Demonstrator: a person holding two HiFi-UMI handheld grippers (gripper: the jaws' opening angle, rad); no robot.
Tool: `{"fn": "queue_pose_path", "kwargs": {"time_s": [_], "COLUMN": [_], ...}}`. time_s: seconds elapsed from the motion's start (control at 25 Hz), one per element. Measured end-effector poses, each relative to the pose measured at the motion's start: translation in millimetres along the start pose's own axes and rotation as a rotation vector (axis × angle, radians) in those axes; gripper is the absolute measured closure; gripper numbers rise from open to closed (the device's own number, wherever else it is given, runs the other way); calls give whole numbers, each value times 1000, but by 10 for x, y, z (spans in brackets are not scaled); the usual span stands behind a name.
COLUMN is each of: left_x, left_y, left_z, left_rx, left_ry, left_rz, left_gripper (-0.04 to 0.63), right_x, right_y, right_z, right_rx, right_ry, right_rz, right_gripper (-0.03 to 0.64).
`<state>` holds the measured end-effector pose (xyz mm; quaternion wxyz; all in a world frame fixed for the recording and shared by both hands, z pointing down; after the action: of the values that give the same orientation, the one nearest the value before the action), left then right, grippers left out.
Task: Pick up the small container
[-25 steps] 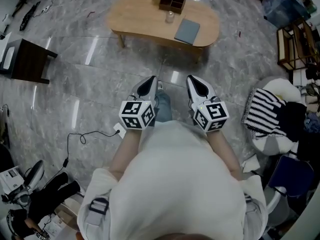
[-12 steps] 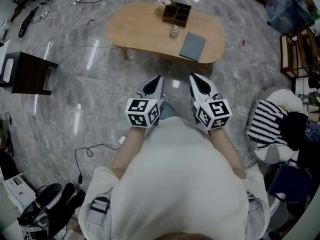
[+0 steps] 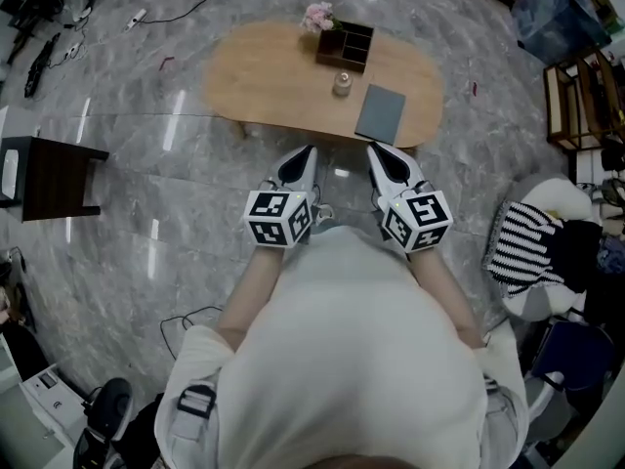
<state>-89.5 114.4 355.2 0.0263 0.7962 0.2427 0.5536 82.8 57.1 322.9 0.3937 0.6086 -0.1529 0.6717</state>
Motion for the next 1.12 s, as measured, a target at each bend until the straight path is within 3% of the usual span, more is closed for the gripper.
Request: {"fn": "queue_pose_path", "kwargs": {"time_s": [0.64, 1.12], "left_x": [-157, 48], "left_y": [610, 1170], "left_z": [-723, -1067], "left_rx": [74, 31], "left_ry": [-11, -73], "left_rz": [-77, -127], "left_gripper": [594, 594], "right_x": [0, 227], "right_y": [719, 1323], "right_z": [155, 554], "right_rx": [89, 40], "right_ry": [1, 5], "right_rz": [-70, -165], "right_gripper": [617, 617]}}
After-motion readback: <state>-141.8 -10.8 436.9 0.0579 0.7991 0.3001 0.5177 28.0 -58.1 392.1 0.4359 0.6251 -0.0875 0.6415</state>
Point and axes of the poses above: the fingertips, and each gripper's own axes: y forward along the fingers, z to its right, x out of its underside, the point moved 7 cm from there along -y, backward along the fingers, and after that the axes turned 8 degrees about x, right-handed, at the moved point
